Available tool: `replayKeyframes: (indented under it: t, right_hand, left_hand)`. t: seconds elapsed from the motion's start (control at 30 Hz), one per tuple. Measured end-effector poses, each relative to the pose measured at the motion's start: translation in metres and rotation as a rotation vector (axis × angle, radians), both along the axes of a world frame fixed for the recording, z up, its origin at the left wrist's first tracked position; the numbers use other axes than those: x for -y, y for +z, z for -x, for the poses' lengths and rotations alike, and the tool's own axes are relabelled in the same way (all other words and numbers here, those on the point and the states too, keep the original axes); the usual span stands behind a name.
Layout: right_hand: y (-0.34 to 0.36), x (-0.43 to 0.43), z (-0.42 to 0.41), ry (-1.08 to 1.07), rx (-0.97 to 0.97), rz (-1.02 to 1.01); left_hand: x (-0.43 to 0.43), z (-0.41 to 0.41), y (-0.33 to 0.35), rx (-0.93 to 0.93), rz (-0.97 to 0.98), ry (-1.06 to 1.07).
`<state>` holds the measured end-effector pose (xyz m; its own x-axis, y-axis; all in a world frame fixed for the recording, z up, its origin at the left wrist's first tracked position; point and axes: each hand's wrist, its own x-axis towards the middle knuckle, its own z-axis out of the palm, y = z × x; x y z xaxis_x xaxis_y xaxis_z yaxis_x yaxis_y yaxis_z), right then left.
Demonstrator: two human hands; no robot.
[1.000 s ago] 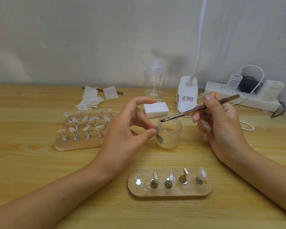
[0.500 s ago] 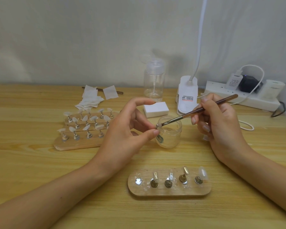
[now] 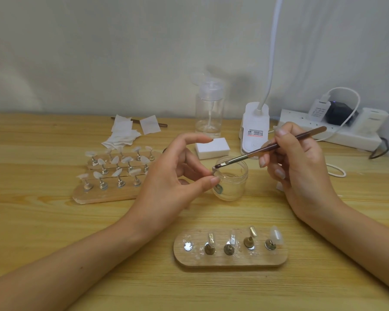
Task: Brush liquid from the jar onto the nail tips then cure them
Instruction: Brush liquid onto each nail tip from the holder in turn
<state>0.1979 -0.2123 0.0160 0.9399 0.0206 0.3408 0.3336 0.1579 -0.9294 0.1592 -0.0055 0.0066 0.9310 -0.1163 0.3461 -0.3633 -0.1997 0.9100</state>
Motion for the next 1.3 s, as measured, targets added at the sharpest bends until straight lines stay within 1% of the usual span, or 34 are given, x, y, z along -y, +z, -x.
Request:
replayKeyframes:
  t: [0.17,0.27,0.33,0.47,0.57,0.67,0.83,0.93,1.0,1.17,1.3]
  right_hand:
    - [0.0001,0.0007,-0.0011,-0.081,-0.073,0.035]
    - [0.0007,0.0009,-0.0005,-0.03,-0.029,-0.015]
    - [-0.0001,-0.0007,-0.0004,-0.003,-0.008,0.008]
    - [-0.0024,0.0008,-0.0032,-0.069,-0.052,0.043]
    - [-0.0019,0.0015,-0.0024,-0.016,-0.005,-0.017]
    - [-0.0015,-0.0003,-0.001,0.037,0.013,-0.001]
    - [-0.0024,0.0023,-0.0026,-0.087,-0.09,0.036]
    - [-0.0012,0.0014,-0.001,-0.005,-0.028,-0.016]
    - [-0.0009,-0.0003,-0.0006,0.036,-0.006,0.005]
    - [-0.0027,0.002,-0.0034,-0.066,-0.075,0.009]
    - [-0.0006,-0.0004,-0.0003,0.012,0.0,0.011]
  left_hand:
    - [0.0005,-0.0012,-0.0007,-0.004,0.005,-0.012]
    - [-0.0006,-0.0017,-0.001,0.0,0.0,-0.013]
    - [-0.0011,-0.002,-0.0012,0.001,0.002,-0.017]
    - [-0.0009,-0.0021,-0.0017,0.003,-0.002,-0.016]
    - [-0.0005,-0.002,-0.0016,0.013,-0.01,-0.018]
    - [-0.0006,-0.0022,-0.0007,0.017,-0.019,-0.012]
    - [0.0005,-0.0012,0.0008,0.032,-0.039,0.005]
    - [0.0008,-0.0004,0.0018,0.044,-0.042,0.006]
    - [0.0008,-0.0005,0.0023,0.048,-0.041,0.008]
    - [-0.0001,-0.0018,0.0011,0.062,-0.047,0.019]
    - [-0.0005,-0.0023,-0.0004,0.067,-0.055,0.024]
